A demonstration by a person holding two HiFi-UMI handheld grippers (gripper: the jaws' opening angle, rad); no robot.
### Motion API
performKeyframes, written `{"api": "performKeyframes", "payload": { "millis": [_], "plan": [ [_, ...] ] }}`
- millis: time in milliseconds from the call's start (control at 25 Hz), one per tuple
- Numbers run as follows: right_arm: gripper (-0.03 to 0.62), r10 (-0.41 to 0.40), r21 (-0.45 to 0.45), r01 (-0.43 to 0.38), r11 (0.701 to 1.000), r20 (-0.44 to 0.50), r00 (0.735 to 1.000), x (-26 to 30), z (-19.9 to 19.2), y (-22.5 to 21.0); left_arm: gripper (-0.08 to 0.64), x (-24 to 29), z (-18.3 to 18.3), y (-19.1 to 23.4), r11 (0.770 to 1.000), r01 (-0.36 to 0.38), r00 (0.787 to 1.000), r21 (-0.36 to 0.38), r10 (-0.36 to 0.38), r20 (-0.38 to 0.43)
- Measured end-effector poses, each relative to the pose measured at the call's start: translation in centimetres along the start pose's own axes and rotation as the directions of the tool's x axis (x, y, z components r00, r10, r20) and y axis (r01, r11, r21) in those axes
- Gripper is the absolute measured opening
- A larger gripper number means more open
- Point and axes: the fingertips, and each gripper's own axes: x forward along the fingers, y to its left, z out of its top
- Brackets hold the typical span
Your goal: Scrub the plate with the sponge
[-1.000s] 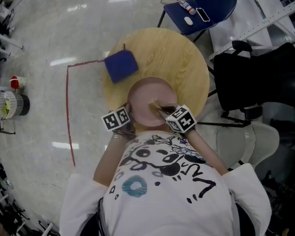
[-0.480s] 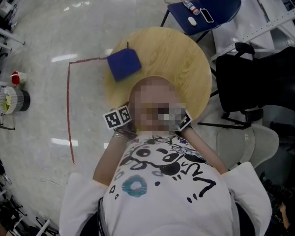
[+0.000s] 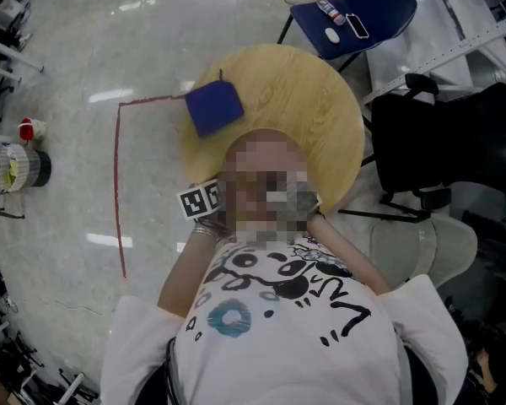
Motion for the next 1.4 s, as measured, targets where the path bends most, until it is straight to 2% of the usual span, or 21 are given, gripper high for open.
{"api": "performKeyframes", "payload": {
  "millis": [360,520,640,840,1000,1080,1200,1280,1400],
  "plan": [
    [0.046,-0.064,0.001,0.064,0.998,0.057,0.996,0.2,1.2,-1.2,0.029,-0.1,-0.1,0.0,1.000,0.000,1.000,0.021,0.000,-0.002],
    [0.046,-0.080,0.069,0.072,0.995,0.115,0.990,-0.6,2.1,-2.1,0.030,-0.2,0.1,-0.2,0.998,0.062,0.998,-0.029,-0.062,0.004],
    [0.046,-0.103,0.097,0.087,0.991,0.167,0.981,-2.1,3.1,-3.0,0.053,-0.9,0.5,0.0,0.996,0.083,0.996,-0.038,-0.083,0.018],
    [0.046,-0.139,0.093,0.119,0.989,0.255,0.957,-5.7,4.7,-4.2,0.069,-2.9,1.9,0.6,0.998,0.061,0.997,0.028,-0.062,0.047],
    [0.046,-0.162,0.080,0.143,0.986,0.336,0.928,-8.9,6.0,-4.6,0.069,-4.8,3.3,-0.4,0.992,0.116,0.991,0.047,-0.119,0.066],
    [0.046,-0.169,0.070,0.154,0.986,0.376,0.911,-10.5,6.7,-4.7,0.067,-5.8,4.2,-1.3,0.986,0.146,0.985,0.084,-0.152,0.075],
    [0.046,-0.172,0.046,0.170,0.984,0.438,0.882,-13.1,8.2,-4.5,0.048,-7.7,6.0,-3.0,0.970,0.158,0.978,0.184,-0.179,0.103],
    [0.046,-0.169,0.020,0.182,0.983,0.483,0.859,-15.1,9.3,-4.1,0.035,-9.1,7.7,-4.3,0.952,0.151,0.970,0.265,-0.194,0.145],
    [0.046,-0.159,-0.014,0.201,0.980,0.555,0.816,-18.2,11.1,-3.4,0.031,-11.7,10.6,-6.8,0.913,0.125,0.945,0.389,-0.229,0.234]
  ]
}}
